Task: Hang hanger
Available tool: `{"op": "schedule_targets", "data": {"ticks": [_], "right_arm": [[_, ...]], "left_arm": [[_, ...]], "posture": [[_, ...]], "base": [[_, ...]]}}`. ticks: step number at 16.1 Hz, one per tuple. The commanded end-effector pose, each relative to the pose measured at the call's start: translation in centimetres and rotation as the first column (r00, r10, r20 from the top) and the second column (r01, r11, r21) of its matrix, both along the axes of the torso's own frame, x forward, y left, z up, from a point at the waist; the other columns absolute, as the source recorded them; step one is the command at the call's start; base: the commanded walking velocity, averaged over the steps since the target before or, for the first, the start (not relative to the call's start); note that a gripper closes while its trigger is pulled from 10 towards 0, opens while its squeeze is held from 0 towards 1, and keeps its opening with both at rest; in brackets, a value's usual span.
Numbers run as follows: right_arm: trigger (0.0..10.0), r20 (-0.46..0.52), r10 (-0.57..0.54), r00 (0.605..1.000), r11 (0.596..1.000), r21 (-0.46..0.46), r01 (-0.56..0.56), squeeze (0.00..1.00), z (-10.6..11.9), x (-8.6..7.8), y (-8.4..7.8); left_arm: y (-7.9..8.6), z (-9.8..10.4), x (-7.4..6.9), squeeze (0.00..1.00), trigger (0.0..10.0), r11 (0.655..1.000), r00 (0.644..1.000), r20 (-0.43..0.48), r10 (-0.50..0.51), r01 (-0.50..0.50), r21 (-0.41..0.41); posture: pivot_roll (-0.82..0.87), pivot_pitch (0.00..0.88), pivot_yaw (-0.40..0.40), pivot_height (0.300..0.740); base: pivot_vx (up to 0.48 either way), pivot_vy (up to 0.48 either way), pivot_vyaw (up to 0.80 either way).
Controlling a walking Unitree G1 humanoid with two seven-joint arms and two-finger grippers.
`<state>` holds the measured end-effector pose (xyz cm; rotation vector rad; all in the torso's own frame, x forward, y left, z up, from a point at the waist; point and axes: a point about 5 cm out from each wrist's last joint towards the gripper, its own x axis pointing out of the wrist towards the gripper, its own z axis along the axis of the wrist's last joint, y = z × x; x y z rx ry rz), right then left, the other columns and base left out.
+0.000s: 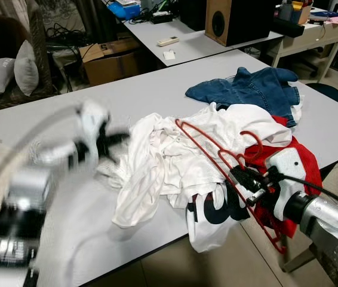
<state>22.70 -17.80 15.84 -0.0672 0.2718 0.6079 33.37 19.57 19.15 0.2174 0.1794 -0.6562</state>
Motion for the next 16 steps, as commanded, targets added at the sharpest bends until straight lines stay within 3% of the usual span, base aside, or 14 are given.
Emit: {"op": "schedule_targets", "data": {"ticks": [1, 2, 3, 4, 6, 7, 9, 12, 16], "right_arm": [[10.0, 0.048, 0.029, 0.998, 0.999, 0.044, -0.031, 0.00, 1.1, 0.1, 0.2], [10.0, 0.061, 0.051, 0.997, 0.996, 0.070, -0.056, 0.00, 1.6, 0.0, 0.4], [10.0, 0.059, 0.072, 0.996, 0.996, 0.055, -0.075, 0.00, 1.6, -0.2, 0.4], [10.0, 0.047, 0.080, 0.996, 0.996, 0.040, -0.082, 0.00, 1.2, -0.3, 0.5], [10.0, 0.014, 0.078, 0.997, 0.997, 0.015, -0.078, 0.00, 0.4, -0.5, 0.5], [10.0, 0.001, 0.076, 0.997, 0.997, -0.003, -0.076, 0.00, 0.1, -0.6, 0.5], [10.0, -0.029, 0.071, 0.997, 0.993, -0.089, -0.073, 0.00, -0.8, -0.7, 0.3], [10.0, -0.041, 0.065, 0.997, 0.997, -0.044, -0.067, 0.00, -0.9, -0.8, 0.5], [10.0, -0.029, 0.058, 0.998, 0.997, -0.052, -0.059, 0.00, -1.1, -0.4, 0.8]], "left_arm": [[0.6, 0.9, 0.3, 0.00, 0.0, 0.999, 0.998, 0.063, 0.009, -0.011, 0.037], [0.4, 1.7, 0.5, 0.00, 0.0, 0.997, 0.995, 0.090, -0.030, 0.024, 0.072], [0.4, 1.2, 0.0, 0.00, 0.0, 0.993, 0.997, -0.002, -0.079, 0.079, 0.093], [0.0, -0.4, -1.3, 0.00, 9.8, 0.981, 0.978, -0.119, -0.169, 0.178, 0.071], [-1.0, -2.0, -2.5, 0.00, 10.0, 0.967, 0.963, -0.108, -0.249, 0.240, -0.091], [-1.2, -2.6, -2.8, 1.00, 10.0, 0.963, 0.961, -0.097, -0.258, 0.248, -0.108], [-1.9, -4.3, -4.3, 1.00, 10.0, 0.952, 0.956, -0.094, -0.279, 0.262, -0.160], [-1.7, -5.0, -5.5, 1.00, 10.0, 0.957, 0.963, -0.095, -0.253, 0.235, -0.170], [-1.4, -6.1, -6.4, 1.00, 10.0, 0.965, 0.967, -0.057, -0.248, 0.241, -0.098]], "posture": [[0.01, 0.000, 0.115, 0.740], [0.02, 0.000, 0.118, 0.740], [0.02, 0.000, 0.123, 0.740], [0.02, 0.000, 0.127, 0.740], [0.02, 0.000, 0.123, 0.740], [0.02, 0.000, 0.119, 0.740], [0.02, 0.000, 0.098, 0.740], [0.04, 0.000, 0.072, 0.740], [0.06, 0.000, 0.079, 0.740]], "base": [[0.000, 0.000, 0.00], [0.000, 0.000, 0.00], [0.000, 0.000, 0.00], [0.000, 0.000, 0.00], [0.000, 0.000, 0.00], [0.000, 0.000, 0.00], [0.000, 0.000, 0.00], [0.000, 0.000, 0.00], [0.000, 0.000, 0.00]]}}
